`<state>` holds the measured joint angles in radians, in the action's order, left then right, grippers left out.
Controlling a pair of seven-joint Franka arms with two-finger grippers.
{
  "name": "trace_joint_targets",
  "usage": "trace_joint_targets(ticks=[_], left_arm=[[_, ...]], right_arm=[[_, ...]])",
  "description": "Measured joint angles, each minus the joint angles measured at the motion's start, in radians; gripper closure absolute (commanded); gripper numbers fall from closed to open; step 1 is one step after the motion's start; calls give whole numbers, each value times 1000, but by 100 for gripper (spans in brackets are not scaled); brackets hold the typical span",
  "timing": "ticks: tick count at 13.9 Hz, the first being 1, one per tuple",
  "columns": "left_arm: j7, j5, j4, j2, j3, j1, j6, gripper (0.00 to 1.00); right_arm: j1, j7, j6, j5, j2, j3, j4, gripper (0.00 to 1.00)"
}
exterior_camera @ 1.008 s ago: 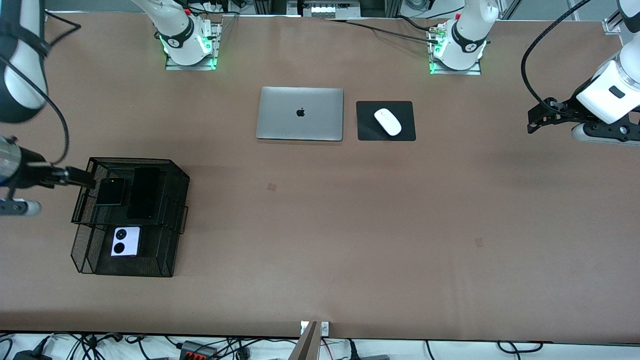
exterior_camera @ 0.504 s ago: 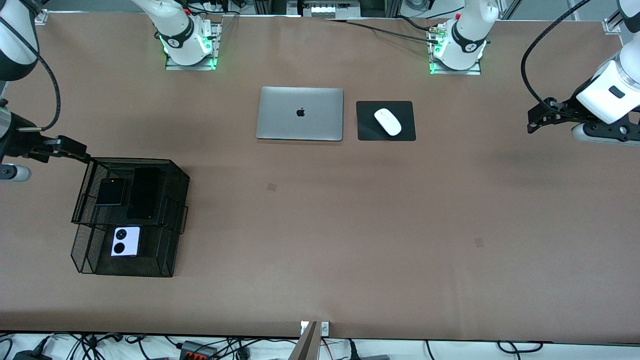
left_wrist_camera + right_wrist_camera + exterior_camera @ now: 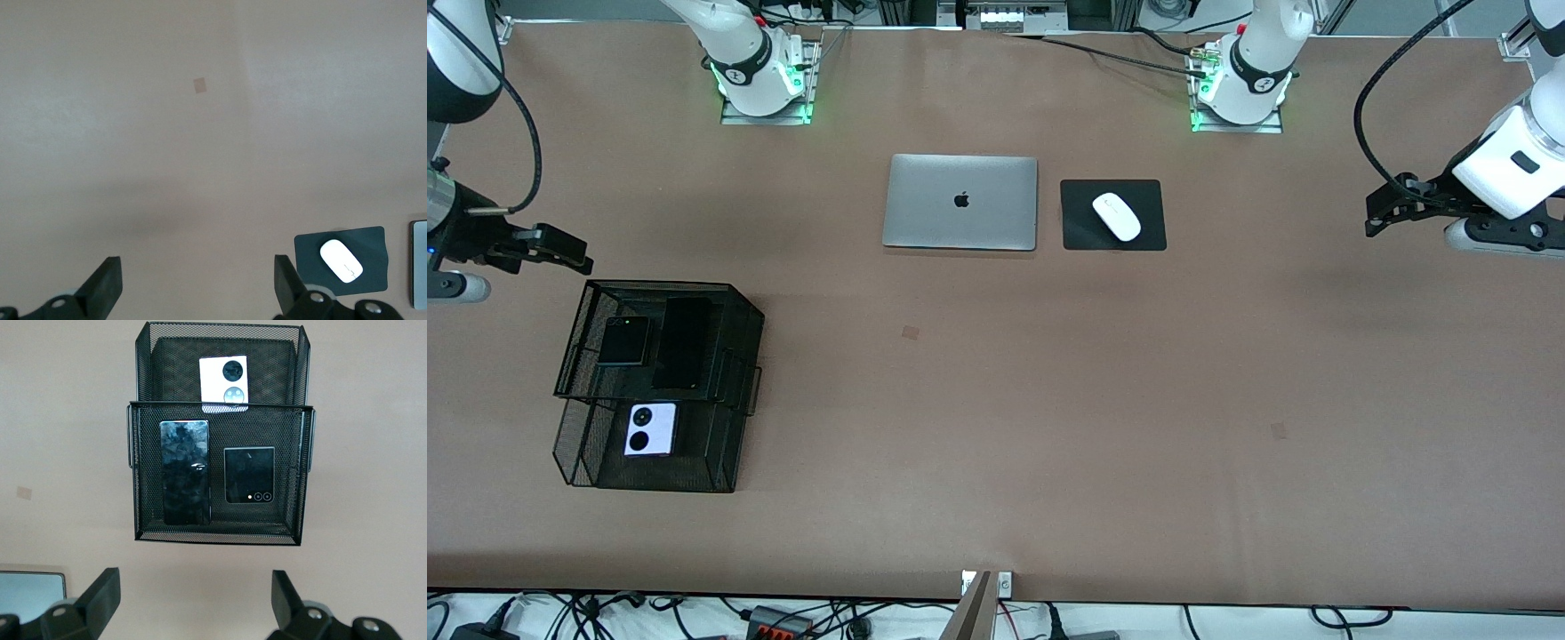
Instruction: Place phones with both arms
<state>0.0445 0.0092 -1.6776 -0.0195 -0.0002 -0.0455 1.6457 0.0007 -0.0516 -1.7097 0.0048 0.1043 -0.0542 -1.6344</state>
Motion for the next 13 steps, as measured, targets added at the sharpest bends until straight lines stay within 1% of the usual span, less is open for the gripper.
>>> trace_joint_targets(ticks=[13], left_arm=[[12,0,1,0,-1,-1,-14,0]], right_arm=[[0,5,1,0,-5,1,-16,0]])
